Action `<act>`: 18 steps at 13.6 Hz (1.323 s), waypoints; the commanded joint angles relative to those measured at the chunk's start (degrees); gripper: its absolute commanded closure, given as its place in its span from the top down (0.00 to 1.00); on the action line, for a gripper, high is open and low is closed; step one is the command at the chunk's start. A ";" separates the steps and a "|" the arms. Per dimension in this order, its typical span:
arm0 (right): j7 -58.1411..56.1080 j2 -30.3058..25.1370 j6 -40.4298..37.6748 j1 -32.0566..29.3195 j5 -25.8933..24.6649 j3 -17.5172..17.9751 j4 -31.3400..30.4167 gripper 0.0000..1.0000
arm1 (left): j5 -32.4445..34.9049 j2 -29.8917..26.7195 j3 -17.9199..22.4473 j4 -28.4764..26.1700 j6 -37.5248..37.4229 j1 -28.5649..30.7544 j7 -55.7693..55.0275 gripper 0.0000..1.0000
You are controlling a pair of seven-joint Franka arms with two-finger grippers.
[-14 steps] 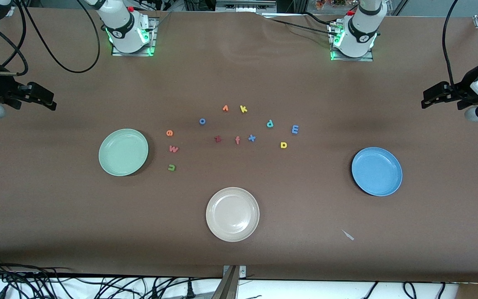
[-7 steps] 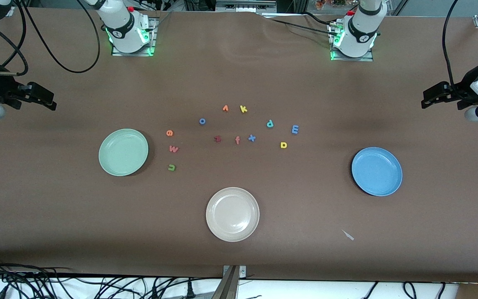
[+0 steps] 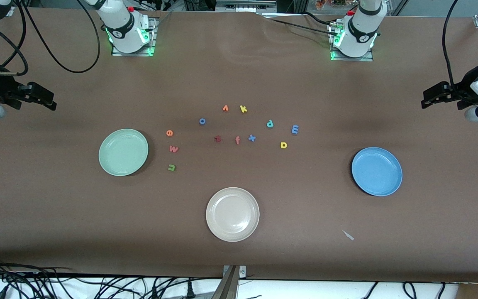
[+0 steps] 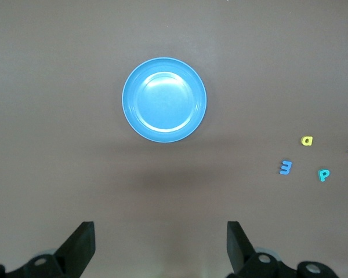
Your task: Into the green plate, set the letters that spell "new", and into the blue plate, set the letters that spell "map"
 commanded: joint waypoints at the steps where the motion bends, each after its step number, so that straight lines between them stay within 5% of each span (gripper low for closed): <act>1: 0.44 -1.24 -0.21 -0.96 1.02 0.86 -1.21 1.00 | -0.90 -0.43 0.04 -0.21 -0.25 0.04 1.20 1.00; 18: 0.44 -0.27 -0.21 -0.95 0.94 0.86 -2.18 1.00 | -0.81 -0.35 0.04 -0.13 -0.34 -0.40 1.20 1.00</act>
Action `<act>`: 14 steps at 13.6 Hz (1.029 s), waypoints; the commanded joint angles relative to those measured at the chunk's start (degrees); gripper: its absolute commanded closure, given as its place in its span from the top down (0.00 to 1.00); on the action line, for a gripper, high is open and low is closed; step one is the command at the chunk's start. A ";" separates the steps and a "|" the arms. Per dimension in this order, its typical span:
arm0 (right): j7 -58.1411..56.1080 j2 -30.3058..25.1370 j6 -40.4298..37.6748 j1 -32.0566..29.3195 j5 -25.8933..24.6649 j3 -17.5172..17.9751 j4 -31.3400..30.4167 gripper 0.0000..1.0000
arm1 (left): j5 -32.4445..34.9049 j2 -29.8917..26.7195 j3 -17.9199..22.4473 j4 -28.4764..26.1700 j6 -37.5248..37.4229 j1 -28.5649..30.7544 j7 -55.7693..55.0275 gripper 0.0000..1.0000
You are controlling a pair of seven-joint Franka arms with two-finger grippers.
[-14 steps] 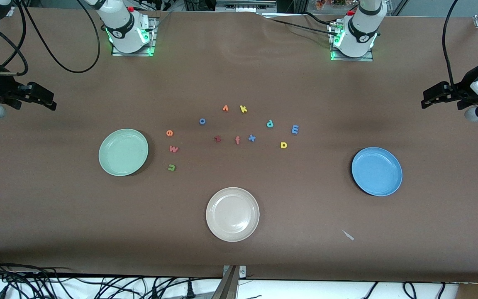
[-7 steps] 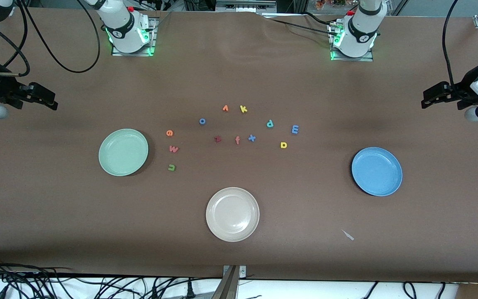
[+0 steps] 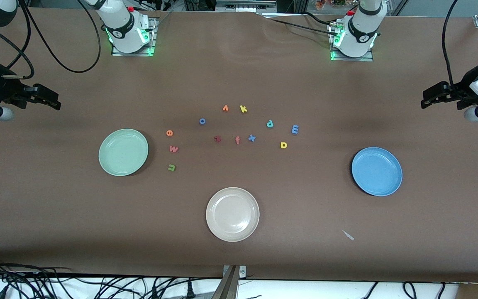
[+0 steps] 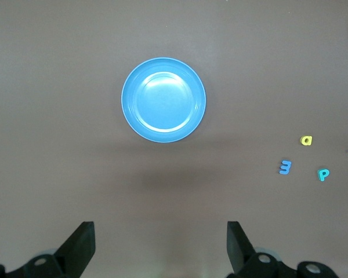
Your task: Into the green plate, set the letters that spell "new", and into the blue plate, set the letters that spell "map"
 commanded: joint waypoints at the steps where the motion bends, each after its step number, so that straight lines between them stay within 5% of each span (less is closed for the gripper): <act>1: 0.35 -0.56 0.84 -0.95 0.93 0.86 -0.92 1.00 | -0.90 -0.35 0.09 -0.13 -0.25 -0.18 1.20 1.00; 14: 0.44 0.41 2.33 -0.87 0.85 0.86 -2.67 1.00 | -0.81 -0.26 0.09 -0.22 -0.34 -0.18 1.20 1.00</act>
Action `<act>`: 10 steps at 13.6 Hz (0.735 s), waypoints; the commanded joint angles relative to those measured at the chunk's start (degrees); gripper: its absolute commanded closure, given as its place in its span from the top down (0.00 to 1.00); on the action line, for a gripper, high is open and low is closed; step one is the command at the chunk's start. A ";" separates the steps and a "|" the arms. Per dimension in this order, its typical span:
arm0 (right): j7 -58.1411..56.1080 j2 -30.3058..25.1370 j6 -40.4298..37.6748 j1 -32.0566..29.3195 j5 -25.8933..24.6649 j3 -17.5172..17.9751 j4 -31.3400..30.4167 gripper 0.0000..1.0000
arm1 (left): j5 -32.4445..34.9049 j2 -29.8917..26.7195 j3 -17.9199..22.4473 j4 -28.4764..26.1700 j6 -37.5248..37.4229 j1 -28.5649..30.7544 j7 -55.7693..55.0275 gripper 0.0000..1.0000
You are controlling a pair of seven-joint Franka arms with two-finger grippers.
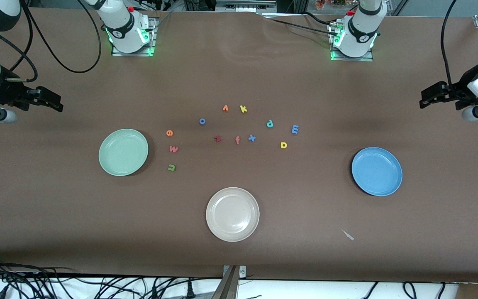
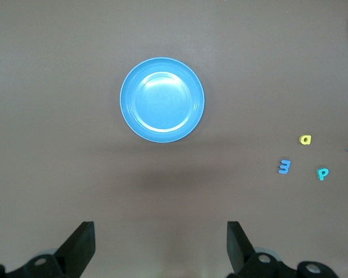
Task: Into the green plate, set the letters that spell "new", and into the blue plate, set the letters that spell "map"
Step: 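Reach the right gripper to the green letter while the left gripper approaches letters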
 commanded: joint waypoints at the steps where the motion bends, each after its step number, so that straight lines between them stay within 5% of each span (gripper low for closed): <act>1: 0.44 0.20 2.64 -0.87 0.67 0.67 -1.97 1.00 | -0.81 -0.30 0.09 -0.21 -0.34 0.04 1.20 1.00; 10: 19.55 16.45 21.34 11.42 -2.50 0.67 -3.98 1.00 | -1.34 5.66 -0.62 0.58 2.48 -4.61 0.67 1.00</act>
